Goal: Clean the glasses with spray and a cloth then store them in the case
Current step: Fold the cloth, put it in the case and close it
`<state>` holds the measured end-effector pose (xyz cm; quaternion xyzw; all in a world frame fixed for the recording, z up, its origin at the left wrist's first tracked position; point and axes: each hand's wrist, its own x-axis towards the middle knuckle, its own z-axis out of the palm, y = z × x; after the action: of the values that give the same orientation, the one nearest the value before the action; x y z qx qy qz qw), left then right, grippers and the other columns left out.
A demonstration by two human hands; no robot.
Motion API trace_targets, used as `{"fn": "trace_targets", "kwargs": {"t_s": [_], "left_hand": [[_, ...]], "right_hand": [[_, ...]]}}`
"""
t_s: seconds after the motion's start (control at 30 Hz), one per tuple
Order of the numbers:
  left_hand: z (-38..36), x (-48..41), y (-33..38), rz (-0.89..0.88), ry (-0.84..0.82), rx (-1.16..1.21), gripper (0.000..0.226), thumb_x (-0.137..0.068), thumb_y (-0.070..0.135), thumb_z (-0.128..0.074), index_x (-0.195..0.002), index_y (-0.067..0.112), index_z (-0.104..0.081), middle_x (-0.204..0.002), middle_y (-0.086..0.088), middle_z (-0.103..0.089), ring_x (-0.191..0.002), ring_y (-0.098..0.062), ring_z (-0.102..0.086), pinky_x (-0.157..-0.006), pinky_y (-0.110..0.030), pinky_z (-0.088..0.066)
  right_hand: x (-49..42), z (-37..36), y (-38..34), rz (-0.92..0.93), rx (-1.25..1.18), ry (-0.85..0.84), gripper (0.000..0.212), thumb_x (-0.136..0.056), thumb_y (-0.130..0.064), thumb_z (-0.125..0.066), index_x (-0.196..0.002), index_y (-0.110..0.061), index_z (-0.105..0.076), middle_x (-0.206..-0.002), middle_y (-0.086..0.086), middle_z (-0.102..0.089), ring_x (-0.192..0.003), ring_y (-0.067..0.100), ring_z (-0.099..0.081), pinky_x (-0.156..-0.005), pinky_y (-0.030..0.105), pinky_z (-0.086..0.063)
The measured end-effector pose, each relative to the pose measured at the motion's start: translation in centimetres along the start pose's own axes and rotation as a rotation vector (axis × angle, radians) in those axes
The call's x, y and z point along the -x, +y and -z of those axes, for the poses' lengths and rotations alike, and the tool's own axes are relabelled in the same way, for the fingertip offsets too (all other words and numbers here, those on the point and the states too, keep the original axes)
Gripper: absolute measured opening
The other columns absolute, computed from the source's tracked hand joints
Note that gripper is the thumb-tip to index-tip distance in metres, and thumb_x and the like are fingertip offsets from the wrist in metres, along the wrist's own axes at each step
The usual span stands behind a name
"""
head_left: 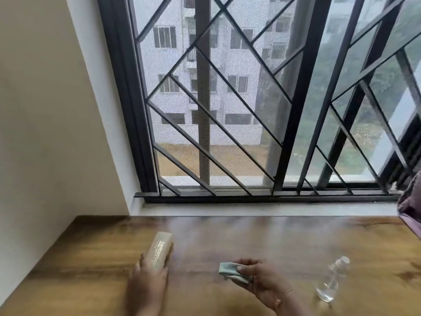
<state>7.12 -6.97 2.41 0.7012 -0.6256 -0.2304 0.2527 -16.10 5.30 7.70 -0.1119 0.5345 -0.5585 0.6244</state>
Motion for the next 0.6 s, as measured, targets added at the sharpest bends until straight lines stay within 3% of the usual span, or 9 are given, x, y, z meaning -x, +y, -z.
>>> {"fn": "trace_targets", "kwargs": {"t_s": [0.13, 0.2, 0.27, 0.33, 0.43, 0.53, 0.6], "left_hand": [[0.2, 0.3, 0.7, -0.129, -0.085, 0.063, 0.080, -0.057, 0.009, -0.082, -0.129, -0.001, -0.047, -0.122, -0.026, -0.055, -0.111, -0.040, -0.052, -0.091, -0.041, -0.042], [0.0, 1.0, 1.6, -0.200, -0.186, 0.110, 0.088, -0.056, 0.013, -0.082, -0.134, 0.006, -0.042, -0.127, -0.016, -0.055, -0.116, -0.032, -0.050, -0.095, -0.034, -0.039], [-0.3, 1.9, 2.4, -0.308, -0.290, 0.189, 0.097, -0.053, 0.019, -0.081, -0.138, 0.019, -0.036, -0.118, -0.003, -0.057, -0.114, -0.023, -0.051, -0.090, -0.022, -0.038], [-0.6, 2.7, 3.2, -0.432, -0.360, 0.222, 0.101, -0.052, 0.021, -0.078, -0.138, 0.026, -0.027, -0.106, 0.009, -0.055, -0.111, -0.012, -0.047, -0.085, -0.006, -0.028], [-1.5, 3.4, 4.3, -0.486, -0.451, 0.222, 0.101, -0.061, 0.016, -0.079, -0.140, 0.021, -0.017, -0.102, 0.021, -0.050, -0.110, -0.002, -0.033, -0.078, 0.014, -0.004], [-2.3, 3.5, 4.5, -0.481, -0.509, 0.253, 0.100, -0.055, 0.030, -0.081, -0.138, 0.021, -0.024, -0.113, 0.006, -0.055, -0.106, 0.003, -0.046, -0.080, 0.014, -0.001], [-2.7, 3.3, 4.2, -0.459, -0.508, 0.274, 0.105, -0.050, 0.035, -0.081, -0.139, 0.018, -0.028, -0.114, -0.002, -0.054, -0.104, 0.001, -0.044, -0.082, 0.013, -0.004]], "right_hand": [[0.1, 0.2, -0.2, 0.010, 0.020, 0.015, 0.022, -0.076, 0.023, -0.043, -0.079, 0.009, -0.060, -0.067, 0.021, -0.065, -0.058, 0.032, -0.065, -0.045, 0.031, -0.056], [0.5, 0.4, -0.4, 0.026, 0.042, 0.036, 0.024, -0.075, 0.023, -0.041, -0.076, 0.008, -0.060, -0.068, 0.020, -0.064, -0.055, 0.031, -0.065, -0.043, 0.030, -0.055], [0.8, 0.8, -0.5, 0.046, 0.072, 0.062, 0.026, -0.073, 0.022, -0.041, -0.069, 0.007, -0.061, -0.067, 0.020, -0.062, -0.053, 0.032, -0.064, -0.043, 0.031, -0.055], [1.1, 1.3, -0.5, 0.069, 0.085, 0.086, 0.030, -0.073, 0.021, -0.039, -0.062, 0.004, -0.060, -0.062, 0.019, -0.062, -0.051, 0.030, -0.061, -0.041, 0.030, -0.053], [1.5, 1.8, -0.3, 0.111, 0.117, 0.119, 0.041, -0.074, 0.020, -0.036, -0.050, -0.005, -0.059, -0.057, 0.016, -0.061, -0.047, 0.024, -0.055, -0.044, 0.025, -0.047], [1.8, 1.8, 0.0, 0.153, 0.179, 0.151, 0.043, -0.072, 0.015, -0.039, -0.041, -0.006, -0.061, -0.059, 0.016, -0.055, -0.043, 0.022, -0.050, -0.046, 0.023, -0.042], [2.3, 1.4, 0.1, 0.174, 0.200, 0.144, 0.022, -0.063, 0.002, -0.051, -0.047, -0.005, -0.063, -0.056, 0.014, -0.053, -0.042, 0.021, -0.049, -0.043, 0.022, -0.040]]}}
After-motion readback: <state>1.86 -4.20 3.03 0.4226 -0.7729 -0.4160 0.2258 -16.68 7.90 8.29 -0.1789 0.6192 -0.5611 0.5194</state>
